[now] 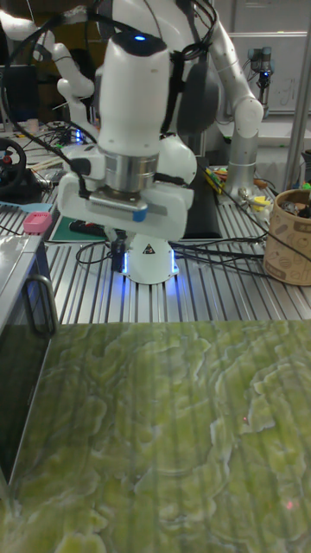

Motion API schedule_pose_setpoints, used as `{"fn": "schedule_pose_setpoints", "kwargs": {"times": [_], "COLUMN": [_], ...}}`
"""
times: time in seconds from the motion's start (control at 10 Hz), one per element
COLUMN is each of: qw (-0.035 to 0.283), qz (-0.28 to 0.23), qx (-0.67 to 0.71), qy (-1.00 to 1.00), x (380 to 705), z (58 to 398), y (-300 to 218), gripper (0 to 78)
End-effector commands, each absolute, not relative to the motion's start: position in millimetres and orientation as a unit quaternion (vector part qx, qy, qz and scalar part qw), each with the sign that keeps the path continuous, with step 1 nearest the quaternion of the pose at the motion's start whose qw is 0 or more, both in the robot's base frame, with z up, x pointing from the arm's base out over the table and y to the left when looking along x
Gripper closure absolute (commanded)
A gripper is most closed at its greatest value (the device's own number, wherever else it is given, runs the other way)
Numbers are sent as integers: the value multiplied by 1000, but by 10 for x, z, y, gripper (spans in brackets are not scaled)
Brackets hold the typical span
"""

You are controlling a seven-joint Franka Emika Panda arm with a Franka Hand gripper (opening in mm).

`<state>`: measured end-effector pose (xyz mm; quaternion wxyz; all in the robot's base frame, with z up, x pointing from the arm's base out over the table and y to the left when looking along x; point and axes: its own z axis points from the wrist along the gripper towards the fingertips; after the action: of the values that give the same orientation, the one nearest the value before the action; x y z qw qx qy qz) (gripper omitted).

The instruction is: Put the bowl into the microwave

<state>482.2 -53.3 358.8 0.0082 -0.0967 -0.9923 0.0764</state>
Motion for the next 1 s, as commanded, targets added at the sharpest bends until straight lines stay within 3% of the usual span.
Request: {"fn": "schedule_pose_setpoints", "kwargs": {"times": [0.1,0.8,1.0], "qw": [12,43,43], "qz": [51,10,4], "qx": [-92,3,16], "qy": [-994,-999,-999], "x": [4946,4945,4936], "z": [3497,2927,2926], "y": [535,608,562], "gripper": [764,764,764]}}
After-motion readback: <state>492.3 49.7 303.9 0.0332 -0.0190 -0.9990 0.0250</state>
